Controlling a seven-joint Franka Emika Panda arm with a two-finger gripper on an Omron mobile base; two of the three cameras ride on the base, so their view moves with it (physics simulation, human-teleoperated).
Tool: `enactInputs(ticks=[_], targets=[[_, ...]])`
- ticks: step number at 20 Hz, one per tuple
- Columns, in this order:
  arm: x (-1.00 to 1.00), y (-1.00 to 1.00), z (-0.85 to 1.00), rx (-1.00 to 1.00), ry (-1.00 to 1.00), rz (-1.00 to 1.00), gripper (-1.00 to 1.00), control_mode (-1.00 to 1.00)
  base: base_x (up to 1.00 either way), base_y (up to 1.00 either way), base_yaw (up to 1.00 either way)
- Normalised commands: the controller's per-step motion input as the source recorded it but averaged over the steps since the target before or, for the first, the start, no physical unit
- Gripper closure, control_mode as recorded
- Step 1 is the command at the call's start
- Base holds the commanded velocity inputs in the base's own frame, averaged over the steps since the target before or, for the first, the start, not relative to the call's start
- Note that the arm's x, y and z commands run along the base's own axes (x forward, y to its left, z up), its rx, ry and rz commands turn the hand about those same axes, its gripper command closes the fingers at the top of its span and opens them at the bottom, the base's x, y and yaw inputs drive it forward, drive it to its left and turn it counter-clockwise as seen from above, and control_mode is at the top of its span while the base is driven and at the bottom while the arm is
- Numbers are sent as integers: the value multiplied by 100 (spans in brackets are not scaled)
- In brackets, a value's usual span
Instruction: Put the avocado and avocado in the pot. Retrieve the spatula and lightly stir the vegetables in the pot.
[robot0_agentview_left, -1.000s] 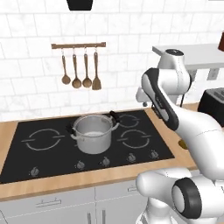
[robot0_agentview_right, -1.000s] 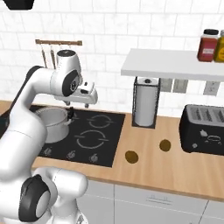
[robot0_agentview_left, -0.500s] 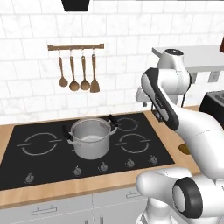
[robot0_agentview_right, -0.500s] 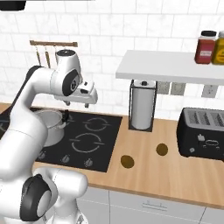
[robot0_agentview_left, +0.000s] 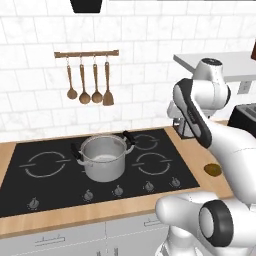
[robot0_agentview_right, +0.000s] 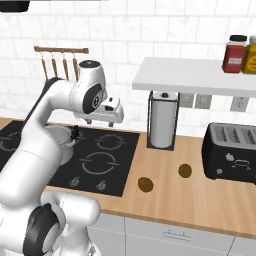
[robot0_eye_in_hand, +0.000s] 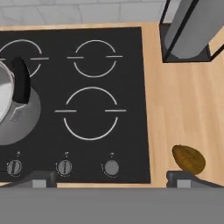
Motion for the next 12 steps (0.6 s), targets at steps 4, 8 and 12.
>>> enactInputs(ticks=[4,8,12], targets=[[-44,-75,-82,-6,3,-5,-100,-100,0,0,0],[-22,-75,-100,-6,15,-3,-100,-100,0,0,0],[0,-71,-83,-5,14,0,-100,-100,0,0,0]])
